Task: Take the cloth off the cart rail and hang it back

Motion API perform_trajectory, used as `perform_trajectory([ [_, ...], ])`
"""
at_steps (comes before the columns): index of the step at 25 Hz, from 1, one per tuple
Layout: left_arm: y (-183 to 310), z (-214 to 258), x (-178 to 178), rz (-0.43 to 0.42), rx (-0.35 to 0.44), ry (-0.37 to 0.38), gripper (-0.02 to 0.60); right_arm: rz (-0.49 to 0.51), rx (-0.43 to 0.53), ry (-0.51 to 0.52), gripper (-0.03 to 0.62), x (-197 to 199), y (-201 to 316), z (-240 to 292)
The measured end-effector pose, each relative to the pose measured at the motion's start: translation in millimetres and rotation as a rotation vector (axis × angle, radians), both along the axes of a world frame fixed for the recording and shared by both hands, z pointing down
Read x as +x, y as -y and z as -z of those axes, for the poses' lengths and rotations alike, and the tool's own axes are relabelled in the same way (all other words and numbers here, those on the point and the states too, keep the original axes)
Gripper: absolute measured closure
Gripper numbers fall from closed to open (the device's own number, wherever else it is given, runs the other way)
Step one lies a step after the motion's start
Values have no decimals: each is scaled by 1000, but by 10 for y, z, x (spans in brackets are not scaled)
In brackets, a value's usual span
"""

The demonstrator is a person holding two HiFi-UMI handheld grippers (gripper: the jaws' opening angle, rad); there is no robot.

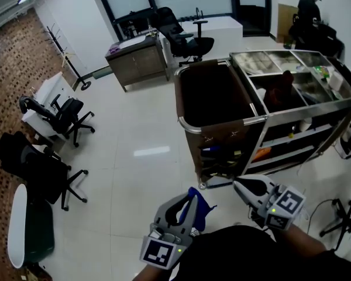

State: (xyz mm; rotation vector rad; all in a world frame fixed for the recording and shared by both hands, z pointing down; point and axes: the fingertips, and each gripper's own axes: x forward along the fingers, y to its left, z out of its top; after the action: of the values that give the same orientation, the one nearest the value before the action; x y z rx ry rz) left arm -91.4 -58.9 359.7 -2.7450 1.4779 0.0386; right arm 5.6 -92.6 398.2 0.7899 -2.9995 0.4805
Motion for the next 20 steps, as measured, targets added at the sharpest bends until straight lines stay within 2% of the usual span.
perform_trajectory([
  [4, 25, 24, -16, 10, 7, 3, 569, -18, 7, 3, 577, 51, 34, 22],
  [12, 168, -100, 9, 1, -39, 34, 569, -39, 21, 47, 579, 68, 29, 132],
  [20, 144, 63, 66, -36, 35, 41, 569, -79, 15, 54, 579, 136, 68, 119],
])
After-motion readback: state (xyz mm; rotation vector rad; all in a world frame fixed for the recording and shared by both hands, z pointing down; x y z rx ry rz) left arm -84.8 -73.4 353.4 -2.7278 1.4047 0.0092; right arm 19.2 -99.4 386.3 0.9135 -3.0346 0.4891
